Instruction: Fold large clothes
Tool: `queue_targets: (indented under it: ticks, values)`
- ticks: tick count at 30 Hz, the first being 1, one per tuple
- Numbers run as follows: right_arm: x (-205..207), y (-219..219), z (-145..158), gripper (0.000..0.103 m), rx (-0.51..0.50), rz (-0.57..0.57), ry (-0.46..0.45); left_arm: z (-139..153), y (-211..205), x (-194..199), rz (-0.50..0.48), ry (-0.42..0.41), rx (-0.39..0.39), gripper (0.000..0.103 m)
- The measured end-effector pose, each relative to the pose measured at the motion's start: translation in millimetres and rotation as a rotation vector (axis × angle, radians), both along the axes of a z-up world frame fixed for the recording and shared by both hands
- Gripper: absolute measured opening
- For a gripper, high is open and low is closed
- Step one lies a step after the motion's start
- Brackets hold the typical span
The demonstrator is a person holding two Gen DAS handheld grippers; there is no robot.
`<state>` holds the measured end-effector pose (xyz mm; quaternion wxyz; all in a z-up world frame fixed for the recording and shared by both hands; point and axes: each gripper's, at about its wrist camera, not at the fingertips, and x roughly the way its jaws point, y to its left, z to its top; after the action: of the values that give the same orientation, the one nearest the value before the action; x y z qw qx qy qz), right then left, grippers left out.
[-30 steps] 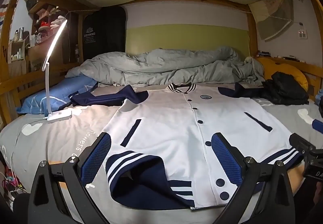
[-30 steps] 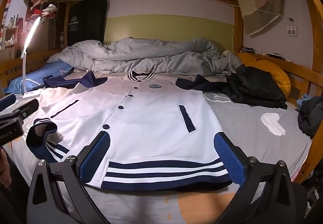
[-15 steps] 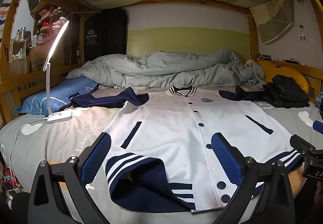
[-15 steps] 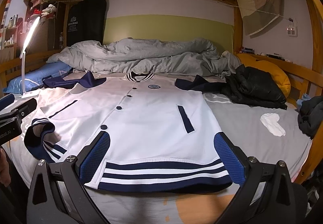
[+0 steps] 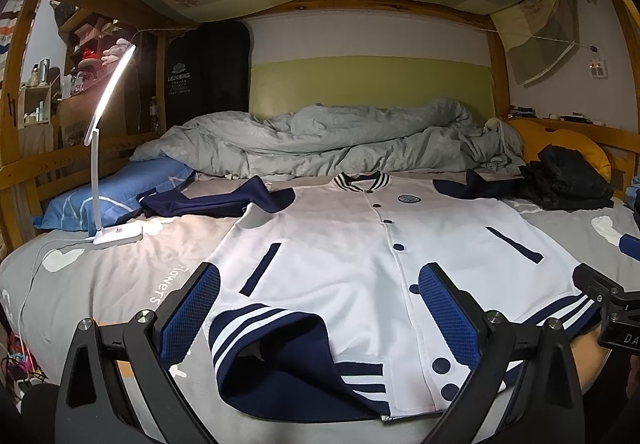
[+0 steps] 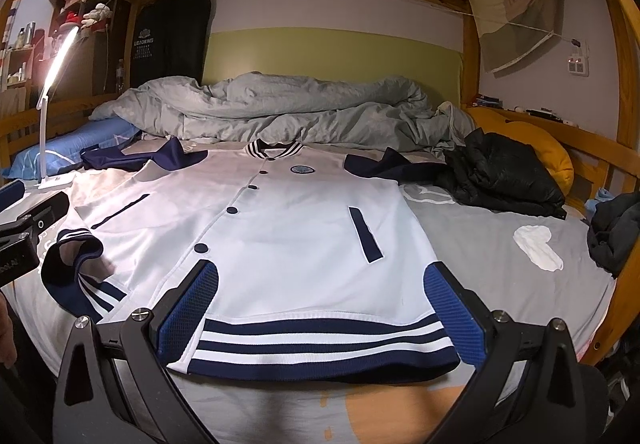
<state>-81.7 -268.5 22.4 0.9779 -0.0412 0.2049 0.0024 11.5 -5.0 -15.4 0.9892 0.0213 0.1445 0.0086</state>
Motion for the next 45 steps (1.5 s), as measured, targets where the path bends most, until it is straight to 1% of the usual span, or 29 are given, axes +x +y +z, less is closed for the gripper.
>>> queue_targets:
  ticks: [4, 7, 14, 18, 21, 27, 40, 45]
  values:
    - [0.0, 0.0, 0.1, 0.102, 0.001, 0.000, -0.001, -2.9, -4.7, -3.6, 0.000, 0.004, 0.000, 0.101]
    - [0.4, 0.2, 0.2, 0.102, 0.002, 0.002, 0.001, -3.4, -4.7, -3.5, 0.014, 0.004, 0.003, 0.101]
    - [1.3, -1.2, -2.5, 0.102, 0.004, -0.003, 0.012, -4.3, -1.8, -3.3, 0.014, 0.007, -0.005, 0.101]
    - [1.3, -2.2, -2.9, 0.102, 0.004, -0.012, 0.010, -3.5, -2.4, -6.6, 0.024, -0.013, 0.016, 0.101]
    - [2.1, -1.8, -3.1, 0.102, 0.000, -0.017, 0.009, -2.9, 1.1, -8.4, 0.016, -0.021, 0.003, 0.101]
    - [2.6, -2.9, -2.4, 0.102, 0.003, -0.015, 0.006, -6.3, 3.4, -8.8, 0.024, -0.017, 0.001, 0.101]
    - [0.8, 5.8, -2.4, 0.102, -0.011, -0.009, 0.002, -7.5, 4.3, -12.4, 0.021, -0.032, 0.007, 0.101]
    - [0.1, 3.3, 0.6, 0.102, 0.001, -0.015, -0.006, -7.2, 4.5, -13.6, 0.020, -0.035, 0.011, 0.101]
